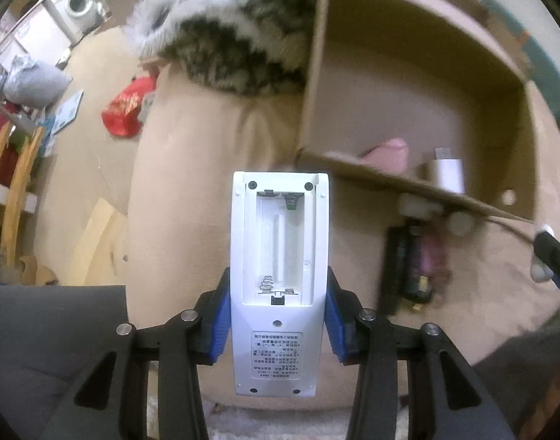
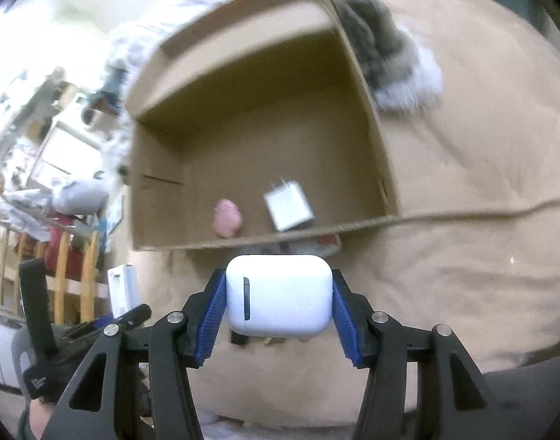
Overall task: Organize rigid objects
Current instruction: 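Lower the remote and earbud case into the box and open both tools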
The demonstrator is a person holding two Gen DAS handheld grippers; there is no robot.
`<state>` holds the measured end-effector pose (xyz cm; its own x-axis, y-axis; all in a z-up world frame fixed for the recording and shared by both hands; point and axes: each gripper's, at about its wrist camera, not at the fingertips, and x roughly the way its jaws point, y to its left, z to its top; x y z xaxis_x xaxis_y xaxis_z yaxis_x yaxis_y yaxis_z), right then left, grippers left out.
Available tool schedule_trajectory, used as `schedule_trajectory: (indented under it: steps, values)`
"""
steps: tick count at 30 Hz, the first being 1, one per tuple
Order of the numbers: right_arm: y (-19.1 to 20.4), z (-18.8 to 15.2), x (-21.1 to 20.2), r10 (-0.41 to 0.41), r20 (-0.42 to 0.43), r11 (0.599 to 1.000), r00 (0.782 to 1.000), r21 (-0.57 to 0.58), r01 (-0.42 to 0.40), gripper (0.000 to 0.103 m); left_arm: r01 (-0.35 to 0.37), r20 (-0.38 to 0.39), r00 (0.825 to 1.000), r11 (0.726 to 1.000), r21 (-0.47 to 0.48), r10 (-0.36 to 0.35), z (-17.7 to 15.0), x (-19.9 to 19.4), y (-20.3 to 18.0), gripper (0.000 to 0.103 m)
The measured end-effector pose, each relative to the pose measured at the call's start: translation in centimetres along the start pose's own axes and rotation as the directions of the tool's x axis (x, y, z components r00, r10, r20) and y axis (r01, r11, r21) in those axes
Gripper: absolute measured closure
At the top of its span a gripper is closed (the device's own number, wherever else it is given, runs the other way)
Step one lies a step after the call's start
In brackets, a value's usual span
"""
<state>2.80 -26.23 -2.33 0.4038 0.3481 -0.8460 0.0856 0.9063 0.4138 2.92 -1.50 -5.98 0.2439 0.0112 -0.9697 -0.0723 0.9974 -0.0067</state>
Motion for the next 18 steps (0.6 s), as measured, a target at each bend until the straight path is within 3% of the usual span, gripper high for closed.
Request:
schedule_trajectory:
  steps: [7,18]
  values:
    - [1.8,2.7,-0.9,0.033,0.040,0.998,0.999,-0.060,-0.030,0.046,0.010,0.107,0.994,0.998,0.064,-0.017,3.2,-4.6,-2.2,0.062]
    - [1.5,8.9,1.8,0.009,0.077,0.996,0.997,-0.088,-0.002,0.046,-0.001,0.175,0.984,0.988,0.154,-0.027,10.9,-3.5,-6.3,0.063]
